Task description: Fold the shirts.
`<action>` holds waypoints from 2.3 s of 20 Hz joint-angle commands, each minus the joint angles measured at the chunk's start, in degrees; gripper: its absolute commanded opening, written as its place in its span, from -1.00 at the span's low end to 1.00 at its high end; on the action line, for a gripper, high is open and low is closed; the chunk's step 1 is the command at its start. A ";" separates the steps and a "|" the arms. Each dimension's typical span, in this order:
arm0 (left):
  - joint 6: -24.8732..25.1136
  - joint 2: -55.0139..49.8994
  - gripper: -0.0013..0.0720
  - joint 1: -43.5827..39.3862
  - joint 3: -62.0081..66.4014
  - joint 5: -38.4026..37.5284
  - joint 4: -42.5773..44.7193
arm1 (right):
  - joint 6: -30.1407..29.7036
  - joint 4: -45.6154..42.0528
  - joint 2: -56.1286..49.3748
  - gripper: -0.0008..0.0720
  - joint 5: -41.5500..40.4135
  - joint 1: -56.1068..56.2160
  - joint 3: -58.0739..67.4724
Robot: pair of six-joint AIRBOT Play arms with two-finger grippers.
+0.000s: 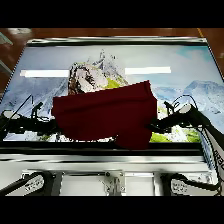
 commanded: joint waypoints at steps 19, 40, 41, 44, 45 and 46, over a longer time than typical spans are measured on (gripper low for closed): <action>1.46 0.48 -0.87 -0.07 9.29 25.24 -8.41 | 1.90 10.32 -2.56 -0.81 -14.49 5.25 25.46; 1.49 -10.88 -0.08 -6.71 11.47 36.83 -9.16 | 5.79 12.52 -21.62 -0.16 -25.29 5.27 35.45; 1.49 -10.80 0.42 -6.67 11.50 36.50 -9.16 | 4.59 12.55 -21.42 0.50 -25.73 5.25 35.45; 1.49 -10.45 0.61 -4.55 13.97 29.68 -7.78 | -5.88 5.68 -17.40 0.62 -23.08 2.56 35.45; 1.49 -10.45 0.61 -3.48 15.30 26.75 -7.06 | -4.55 -0.39 -15.87 0.62 -21.92 1.33 35.45; 1.49 -10.45 0.60 -2.29 16.76 23.56 -6.93 | -0.59 -6.82 -14.64 0.62 -19.85 -0.11 35.45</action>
